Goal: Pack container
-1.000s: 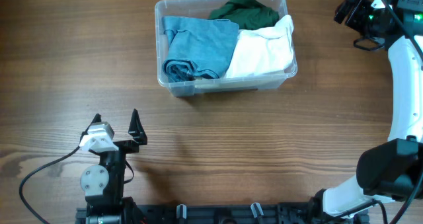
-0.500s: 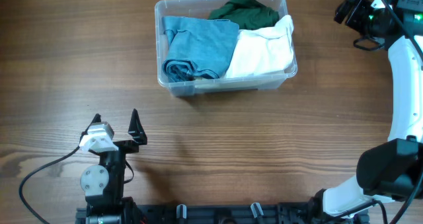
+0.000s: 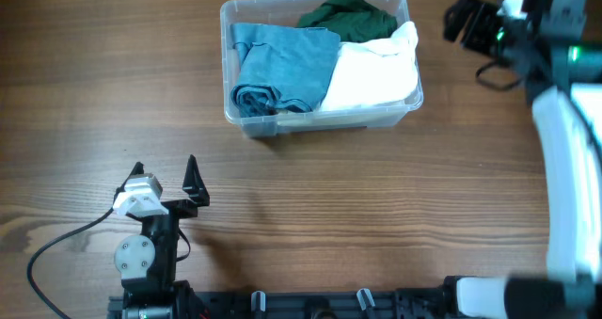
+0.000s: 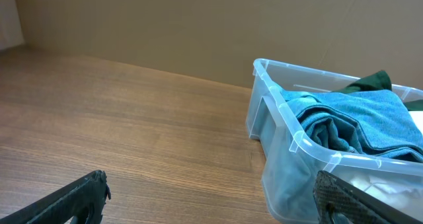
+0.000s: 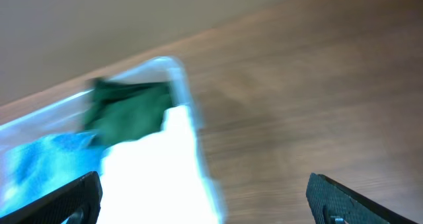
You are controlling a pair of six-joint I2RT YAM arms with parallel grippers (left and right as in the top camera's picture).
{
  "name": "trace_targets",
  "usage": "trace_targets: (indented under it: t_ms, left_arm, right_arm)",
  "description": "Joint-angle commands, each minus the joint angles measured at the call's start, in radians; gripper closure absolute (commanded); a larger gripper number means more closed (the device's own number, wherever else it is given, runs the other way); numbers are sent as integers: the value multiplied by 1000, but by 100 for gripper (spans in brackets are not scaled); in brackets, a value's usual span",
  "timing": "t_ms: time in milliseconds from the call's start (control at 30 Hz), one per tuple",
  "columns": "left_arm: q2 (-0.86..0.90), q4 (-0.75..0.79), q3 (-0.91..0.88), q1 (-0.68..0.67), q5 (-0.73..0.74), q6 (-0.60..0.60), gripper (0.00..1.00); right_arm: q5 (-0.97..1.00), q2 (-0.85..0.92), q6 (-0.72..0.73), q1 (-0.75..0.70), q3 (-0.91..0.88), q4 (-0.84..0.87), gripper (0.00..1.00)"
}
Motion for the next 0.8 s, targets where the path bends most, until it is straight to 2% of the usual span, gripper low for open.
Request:
trace_targets:
  t_ms: [0,200,233,300,367,467,567,767]
  left_arm:
    - [-8,-1,-8,8,-16,-2,0]
    - [-8,-1,-8,8,-16,-2,0]
    - [-8,-1,-8,8,-16,-2,0]
    - [-8,-1,-8,8,-16,-2,0]
    - [-8,-1,-8,8,-16,-2,0]
    - [-8,-1,-8,8,-16,-2,0]
    - [-8,-1,-8,8,-16,-2,0]
    - [-8,-1,-8,8,-16,-2,0]
  right_arm:
    - [48,-198,8,40,-182,81,0]
    - [17,-517,-23,43,-549,403,0]
    - [-46,-631,-107,43,-659,478,0]
    - [-116,-743,-210,43,-760,540,0]
    - [-156,-850,-291,43,-850,587,0]
    - [-182,-1004,-334,42,-971,621,0]
    - [-183,-1143,-333,35,-1078,624,0]
    - [-182,-1289,-334,11,-1260,677,0]
